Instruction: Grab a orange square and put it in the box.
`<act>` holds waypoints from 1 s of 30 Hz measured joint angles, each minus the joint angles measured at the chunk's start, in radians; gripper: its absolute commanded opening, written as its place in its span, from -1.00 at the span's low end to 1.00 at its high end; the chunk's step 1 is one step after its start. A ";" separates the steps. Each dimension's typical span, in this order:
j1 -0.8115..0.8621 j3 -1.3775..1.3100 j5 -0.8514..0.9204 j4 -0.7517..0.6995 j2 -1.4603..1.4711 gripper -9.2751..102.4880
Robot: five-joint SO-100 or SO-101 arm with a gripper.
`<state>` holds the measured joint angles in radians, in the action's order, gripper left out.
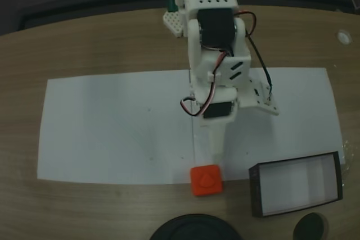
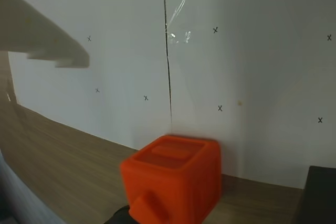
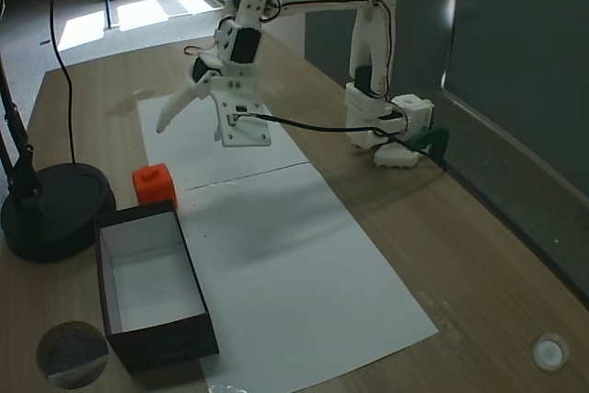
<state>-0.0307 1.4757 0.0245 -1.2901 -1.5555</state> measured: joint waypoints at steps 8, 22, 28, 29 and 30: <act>0.000 -0.586 0.000 -0.186 0.430 -0.17; 0.000 -0.943 0.000 -0.230 0.795 -0.20; 0.003 -0.953 0.000 -0.207 0.838 -0.80; 0.003 -0.963 0.005 -0.213 0.839 -0.81; 0.003 -0.968 0.014 -0.218 0.844 -0.81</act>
<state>-0.0276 0.5077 0.0383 -1.5079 -0.7118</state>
